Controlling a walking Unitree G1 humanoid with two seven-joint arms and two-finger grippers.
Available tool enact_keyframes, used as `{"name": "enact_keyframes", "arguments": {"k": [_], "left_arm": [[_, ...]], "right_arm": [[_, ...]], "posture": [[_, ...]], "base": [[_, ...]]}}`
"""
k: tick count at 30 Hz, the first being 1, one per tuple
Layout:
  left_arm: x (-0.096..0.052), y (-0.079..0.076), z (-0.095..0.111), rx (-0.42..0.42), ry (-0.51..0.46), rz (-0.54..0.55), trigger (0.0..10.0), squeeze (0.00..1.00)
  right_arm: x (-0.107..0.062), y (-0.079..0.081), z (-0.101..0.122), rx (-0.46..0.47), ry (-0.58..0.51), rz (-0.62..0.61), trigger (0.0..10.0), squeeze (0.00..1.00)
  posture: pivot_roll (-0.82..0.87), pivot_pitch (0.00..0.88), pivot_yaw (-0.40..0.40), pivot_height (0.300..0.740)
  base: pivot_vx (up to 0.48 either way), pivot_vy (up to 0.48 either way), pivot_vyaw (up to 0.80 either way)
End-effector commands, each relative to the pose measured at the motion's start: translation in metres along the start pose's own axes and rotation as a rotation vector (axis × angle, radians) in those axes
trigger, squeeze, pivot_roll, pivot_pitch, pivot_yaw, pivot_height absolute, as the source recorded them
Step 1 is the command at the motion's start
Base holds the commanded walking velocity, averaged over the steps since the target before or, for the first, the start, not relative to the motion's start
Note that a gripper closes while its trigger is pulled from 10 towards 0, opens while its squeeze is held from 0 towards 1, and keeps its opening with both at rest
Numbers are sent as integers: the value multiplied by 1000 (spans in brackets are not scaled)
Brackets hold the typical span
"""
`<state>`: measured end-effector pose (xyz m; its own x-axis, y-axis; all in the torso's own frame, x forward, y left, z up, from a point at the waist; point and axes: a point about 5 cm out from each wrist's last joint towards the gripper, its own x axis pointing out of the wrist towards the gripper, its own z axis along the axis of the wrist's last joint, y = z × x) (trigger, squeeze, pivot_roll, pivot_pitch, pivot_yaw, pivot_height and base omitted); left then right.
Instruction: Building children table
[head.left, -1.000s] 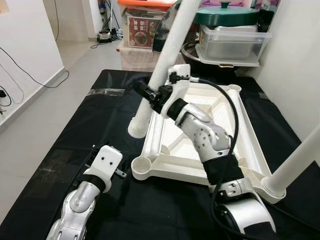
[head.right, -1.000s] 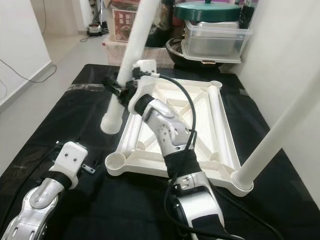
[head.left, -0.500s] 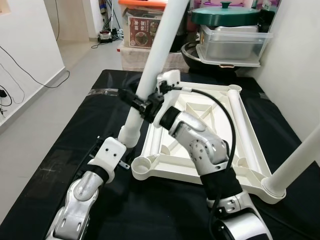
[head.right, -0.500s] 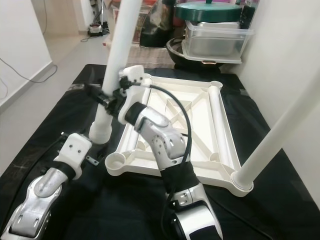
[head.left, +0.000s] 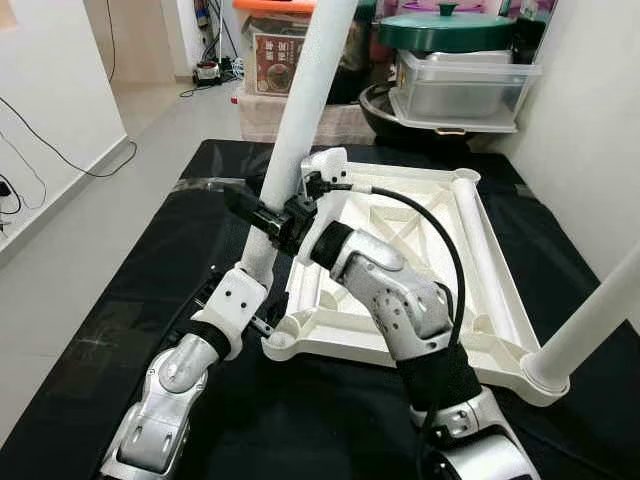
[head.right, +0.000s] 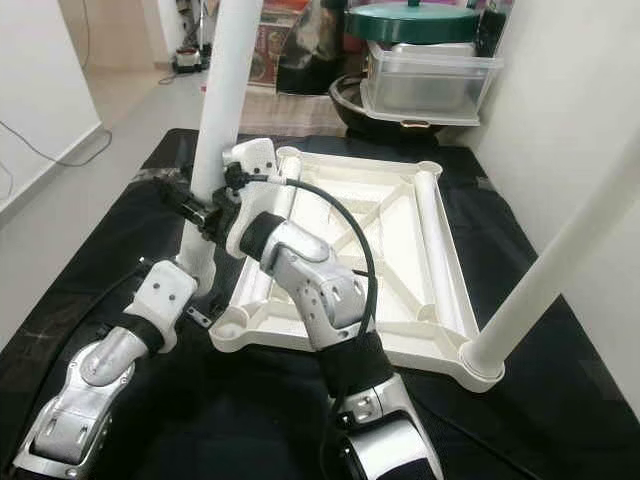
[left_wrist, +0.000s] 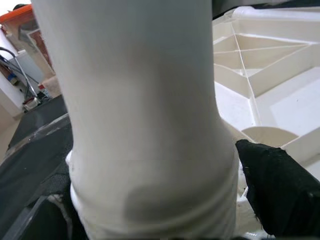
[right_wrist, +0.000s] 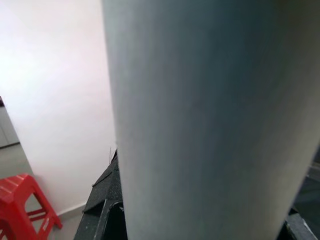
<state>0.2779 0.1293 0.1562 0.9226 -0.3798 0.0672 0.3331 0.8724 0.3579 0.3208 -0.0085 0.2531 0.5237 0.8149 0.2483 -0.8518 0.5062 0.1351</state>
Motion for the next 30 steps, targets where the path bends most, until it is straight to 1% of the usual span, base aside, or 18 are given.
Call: {"name": "enact_keyframes", "arguments": {"k": [1, 2, 4, 7, 14, 22, 23, 24, 26, 28, 29, 30], "left_arm": [[2, -1, 1, -27, -16, -2, 8314, 0], [2, 2, 3, -32, -34, 22, 0, 0], [2, 3, 3, -34, -37, 25, 0, 0], [2, 2, 4, -12, -47, 18, 0, 0], [0, -1, 4, -8, -64, 10, 0, 0], [0, -3, 3, -14, -56, -8, 0, 0], [0, -4, 3, -19, -57, -28, 549, 0], [-2, -5, 5, -20, -60, -57, 10000, 0], [-5, -7, 7, -33, -65, -106, 10000, 0], [-5, -7, 7, -33, -65, -106, 10000, 0], [-13, -12, 10, -45, -67, -187, 10000, 0], [-18, -16, 11, -41, -70, -241, 10000, 0]], "right_arm": [[0, 4, 3, -12, -8, 17, 10000, 0], [0, 4, 4, -14, -7, 18, 10000, 0], [0, 4, 4, -15, -7, 19, 10000, 0], [1, 4, 3, -14, -7, 21, 10000, 0], [1, 4, 2, -15, 1, 13, 10000, 0], [1, 3, 1, -10, 5, 5, 10000, 0], [0, 3, 2, 7, -9, 17, 10000, 1000], [-1, 2, 4, 14, -19, 30, 10000, 1000], [-3, -1, 6, 18, -28, 44, 10000, 1000], [-3, -1, 6, 18, -28, 44, 10000, 1000], [-8, -3, 10, 33, -39, 117, 10000, 0], [-12, -3, 13, 55, -49, 189, 10000, 0]], "posture": [[39, 0, -52, 740], [40, 0, -53, 740], [40, 0, -53, 740], [40, 0, -53, 740], [39, 0, -52, 740], [39, 0, -52, 740], [39, 0, -52, 740], [44, 0, -54, 740], [45, 0, -54, 740], [45, 0, -54, 740], [50, 0, -55, 740], [54, 0, -55, 740]], "base": [[0, 0, 0], [0, 0, 0], [0, 0, 0], [0, 0, 0], [0, 0, 0], [0, 0, 0], [0, 0, 0], [0, 0, 0], [0, 0, 0], [0, 0, 0], [0, 0, 0], [0, 0, 0]]}}
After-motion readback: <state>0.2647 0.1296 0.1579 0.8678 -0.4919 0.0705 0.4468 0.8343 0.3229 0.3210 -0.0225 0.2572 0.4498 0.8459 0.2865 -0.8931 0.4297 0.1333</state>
